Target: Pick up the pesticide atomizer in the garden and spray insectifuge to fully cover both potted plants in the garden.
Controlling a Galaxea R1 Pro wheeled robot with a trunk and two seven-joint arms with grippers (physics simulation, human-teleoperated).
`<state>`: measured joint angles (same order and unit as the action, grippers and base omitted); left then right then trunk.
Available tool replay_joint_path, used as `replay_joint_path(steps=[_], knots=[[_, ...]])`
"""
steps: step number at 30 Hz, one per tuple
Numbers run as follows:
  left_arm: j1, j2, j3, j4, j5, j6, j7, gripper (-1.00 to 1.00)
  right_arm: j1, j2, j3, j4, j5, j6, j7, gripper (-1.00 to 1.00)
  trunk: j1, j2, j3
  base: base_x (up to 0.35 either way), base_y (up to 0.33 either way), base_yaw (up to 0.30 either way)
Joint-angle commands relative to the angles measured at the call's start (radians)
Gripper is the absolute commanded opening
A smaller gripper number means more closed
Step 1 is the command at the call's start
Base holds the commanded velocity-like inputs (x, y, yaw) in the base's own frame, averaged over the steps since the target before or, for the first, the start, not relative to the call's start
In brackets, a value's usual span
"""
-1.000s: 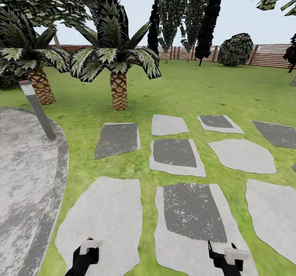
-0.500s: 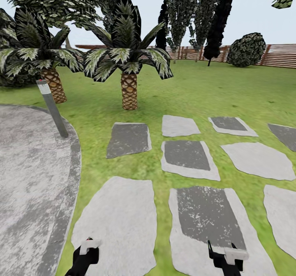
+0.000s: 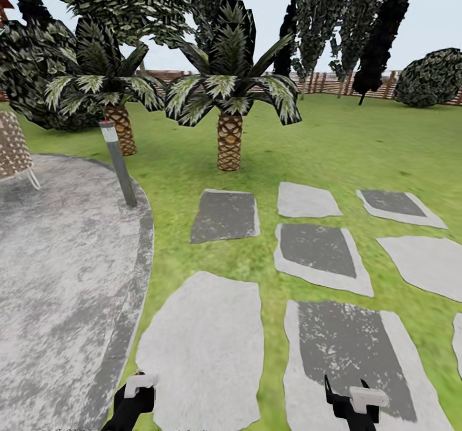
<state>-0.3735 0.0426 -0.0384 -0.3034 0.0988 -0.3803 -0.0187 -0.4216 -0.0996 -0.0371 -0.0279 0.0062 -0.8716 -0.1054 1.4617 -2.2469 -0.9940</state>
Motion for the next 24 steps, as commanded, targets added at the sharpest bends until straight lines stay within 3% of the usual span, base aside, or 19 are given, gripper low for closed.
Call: replay_joint_path(steps=[1, 16, 24], knots=[[-0.001, 0.0, -0.004, 0.001, 0.01, -0.003, -0.001, -1.0, 0.0, 0.0, -0.003, 0.0, 0.001, -0.003, 0.0, 1.0, 0.0, 0.0, -0.001, 0.0, 0.0, 0.277], [-0.002, 0.0, -0.004, 0.002, 0.01, -0.003, -0.001, -1.0, 0.0, 0.0, -0.003, 0.0, 0.001, -0.003, 0.0, 1.0, 0.0, 0.0, -0.001, 0.0, 0.003, 0.277], [-0.001, 0.0, -0.003, 0.001, 0.01, -0.003, -0.001, -1.0, 0.0, 0.0, -0.003, 0.0, 0.001, -0.003, 0.0, 1.0, 0.0, 0.0, -0.001, 0.041, 0.202, 0.277]])
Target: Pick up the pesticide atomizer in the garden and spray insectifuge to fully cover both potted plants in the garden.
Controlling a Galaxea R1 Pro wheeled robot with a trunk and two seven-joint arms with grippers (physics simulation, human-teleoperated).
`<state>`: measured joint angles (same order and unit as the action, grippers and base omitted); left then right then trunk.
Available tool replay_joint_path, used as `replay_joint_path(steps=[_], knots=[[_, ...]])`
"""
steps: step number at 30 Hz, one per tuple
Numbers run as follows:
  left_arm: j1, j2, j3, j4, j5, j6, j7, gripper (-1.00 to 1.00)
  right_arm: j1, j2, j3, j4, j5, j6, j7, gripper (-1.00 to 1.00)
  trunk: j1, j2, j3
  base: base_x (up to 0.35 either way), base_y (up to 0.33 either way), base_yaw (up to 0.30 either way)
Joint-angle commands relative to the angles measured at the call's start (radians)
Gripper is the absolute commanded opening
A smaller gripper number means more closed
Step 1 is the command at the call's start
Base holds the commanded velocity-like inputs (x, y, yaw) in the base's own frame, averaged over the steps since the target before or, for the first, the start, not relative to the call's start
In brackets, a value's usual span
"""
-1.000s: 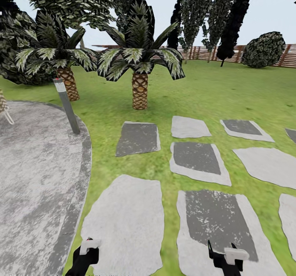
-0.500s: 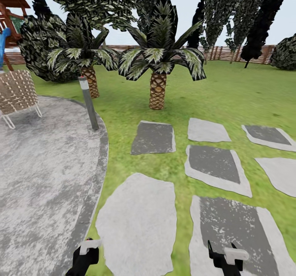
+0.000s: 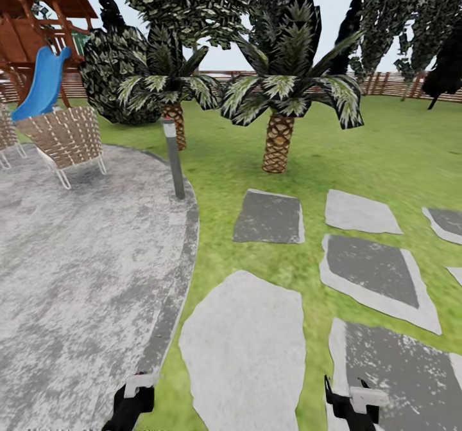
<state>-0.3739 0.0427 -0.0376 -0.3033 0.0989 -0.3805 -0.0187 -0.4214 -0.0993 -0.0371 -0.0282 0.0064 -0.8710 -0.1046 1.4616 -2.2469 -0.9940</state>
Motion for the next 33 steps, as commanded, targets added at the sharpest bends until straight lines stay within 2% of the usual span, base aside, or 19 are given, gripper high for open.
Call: replay_joint_path(steps=[1, 22, 33], knots=[[-0.001, 0.0, -0.004, 0.001, 0.01, -0.003, -0.001, -1.0, 0.0, 0.0, -0.003, 0.001, 0.001, -0.003, -0.001, 1.0, 0.0, 0.0, -0.001, 0.079, 0.287, 0.277], [-0.001, 0.0, -0.004, 0.001, 0.01, -0.003, -0.001, -1.0, 0.0, 0.0, -0.003, 0.001, 0.001, -0.003, -0.001, 1.0, 0.0, 0.0, -0.001, 0.084, 0.297, 0.276], [-0.001, 0.001, -0.004, 0.001, 0.01, -0.003, -0.001, -1.0, 0.0, 0.0, -0.003, 0.001, 0.001, -0.003, 0.0, 1.0, 0.0, 0.0, -0.001, 0.09, 0.298, 0.042]])
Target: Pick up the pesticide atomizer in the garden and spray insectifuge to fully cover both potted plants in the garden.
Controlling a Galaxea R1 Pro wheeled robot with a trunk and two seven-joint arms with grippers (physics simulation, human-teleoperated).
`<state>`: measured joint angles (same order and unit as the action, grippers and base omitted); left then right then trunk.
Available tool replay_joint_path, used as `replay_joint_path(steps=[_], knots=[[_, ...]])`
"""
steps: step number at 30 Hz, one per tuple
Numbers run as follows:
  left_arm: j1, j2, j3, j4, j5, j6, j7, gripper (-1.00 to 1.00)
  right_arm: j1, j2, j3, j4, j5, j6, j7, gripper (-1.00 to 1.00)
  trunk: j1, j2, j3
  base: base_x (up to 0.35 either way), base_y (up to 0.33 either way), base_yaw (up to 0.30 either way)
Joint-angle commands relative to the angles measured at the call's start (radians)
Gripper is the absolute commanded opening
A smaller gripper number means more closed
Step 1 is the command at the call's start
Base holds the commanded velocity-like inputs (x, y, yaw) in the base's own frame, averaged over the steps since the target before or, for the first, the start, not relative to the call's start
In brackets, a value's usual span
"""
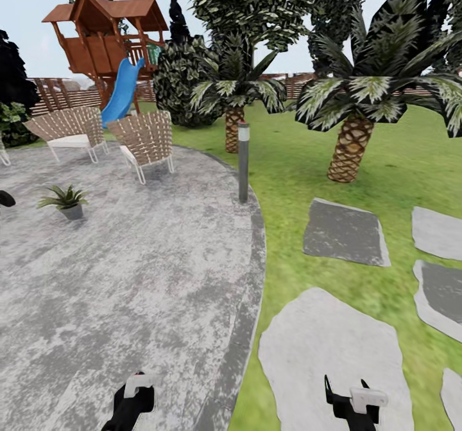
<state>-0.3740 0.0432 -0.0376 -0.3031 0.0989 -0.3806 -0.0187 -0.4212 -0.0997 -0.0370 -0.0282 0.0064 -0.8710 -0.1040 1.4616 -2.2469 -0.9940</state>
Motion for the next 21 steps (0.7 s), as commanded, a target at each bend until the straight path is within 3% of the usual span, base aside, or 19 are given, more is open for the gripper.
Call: replay_joint_path(steps=[1, 6, 21], knots=[[-0.001, 0.0, -0.004, 0.001, 0.01, -0.003, -0.001, -1.0, -0.001, 0.0, -0.003, 0.001, 0.001, -0.003, -0.001, 1.0, 0.0, 0.0, -0.001, 0.09, 0.298, 0.001], [-0.001, 0.001, -0.004, 0.001, 0.01, -0.003, -0.001, -1.0, -0.001, 0.002, -0.003, 0.001, 0.001, -0.003, 0.0, 1.0, 0.0, 0.0, -0.001, 0.103, 0.298, 0.152], [-0.001, 0.001, -0.004, 0.001, 0.01, -0.003, -0.001, -1.0, -0.001, 0.003, -0.003, 0.001, 0.001, -0.003, -0.001, 1.0, 0.0, 0.0, -0.001, 0.138, 0.298, 0.272]])
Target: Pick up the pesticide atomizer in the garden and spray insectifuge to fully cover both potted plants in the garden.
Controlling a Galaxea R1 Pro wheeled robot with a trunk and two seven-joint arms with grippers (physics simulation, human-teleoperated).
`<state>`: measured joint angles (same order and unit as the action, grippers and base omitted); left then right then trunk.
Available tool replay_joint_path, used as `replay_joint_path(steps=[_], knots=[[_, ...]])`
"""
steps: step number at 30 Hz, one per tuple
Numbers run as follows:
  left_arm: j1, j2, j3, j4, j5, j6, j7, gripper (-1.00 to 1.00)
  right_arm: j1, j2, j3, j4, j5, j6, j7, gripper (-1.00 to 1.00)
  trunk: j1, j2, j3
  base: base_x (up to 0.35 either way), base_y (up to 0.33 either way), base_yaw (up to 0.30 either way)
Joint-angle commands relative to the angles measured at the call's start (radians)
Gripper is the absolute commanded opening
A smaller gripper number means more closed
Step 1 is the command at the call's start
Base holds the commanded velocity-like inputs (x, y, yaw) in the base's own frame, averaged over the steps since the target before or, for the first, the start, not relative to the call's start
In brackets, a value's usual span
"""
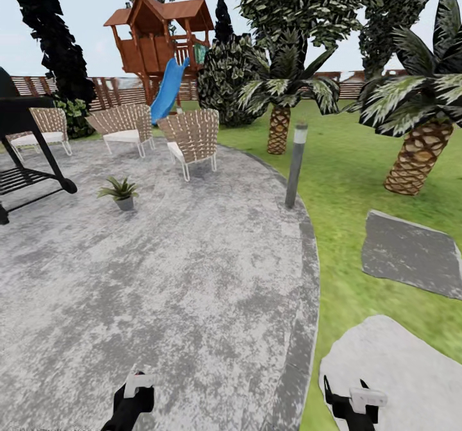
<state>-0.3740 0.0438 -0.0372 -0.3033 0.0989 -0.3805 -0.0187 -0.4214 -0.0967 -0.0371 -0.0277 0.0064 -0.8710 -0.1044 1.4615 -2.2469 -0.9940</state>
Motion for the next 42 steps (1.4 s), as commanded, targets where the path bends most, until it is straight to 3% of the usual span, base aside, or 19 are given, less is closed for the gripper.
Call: replay_joint_path(steps=[1, 21, 42], knots=[[-0.001, 0.0, -0.004, 0.001, 0.01, -0.003, -0.001, -1.0, 0.0, -0.001, -0.003, 0.001, 0.001, -0.003, -0.001, 1.0, 0.0, 0.0, -0.001, 0.149, 0.298, 0.277], [0.0, 0.0, -0.004, 0.001, 0.01, -0.003, -0.001, -1.0, 0.0, -0.001, -0.003, 0.001, 0.001, -0.003, -0.001, 1.0, 0.0, 0.0, -0.001, 0.158, 0.297, 0.267], [-0.001, 0.0, -0.004, 0.002, 0.01, -0.003, -0.001, -1.0, 0.0, 0.0, -0.003, 0.0, 0.001, -0.003, 0.0, 1.0, 0.0, 0.0, -0.001, 0.168, 0.293, 0.014]])
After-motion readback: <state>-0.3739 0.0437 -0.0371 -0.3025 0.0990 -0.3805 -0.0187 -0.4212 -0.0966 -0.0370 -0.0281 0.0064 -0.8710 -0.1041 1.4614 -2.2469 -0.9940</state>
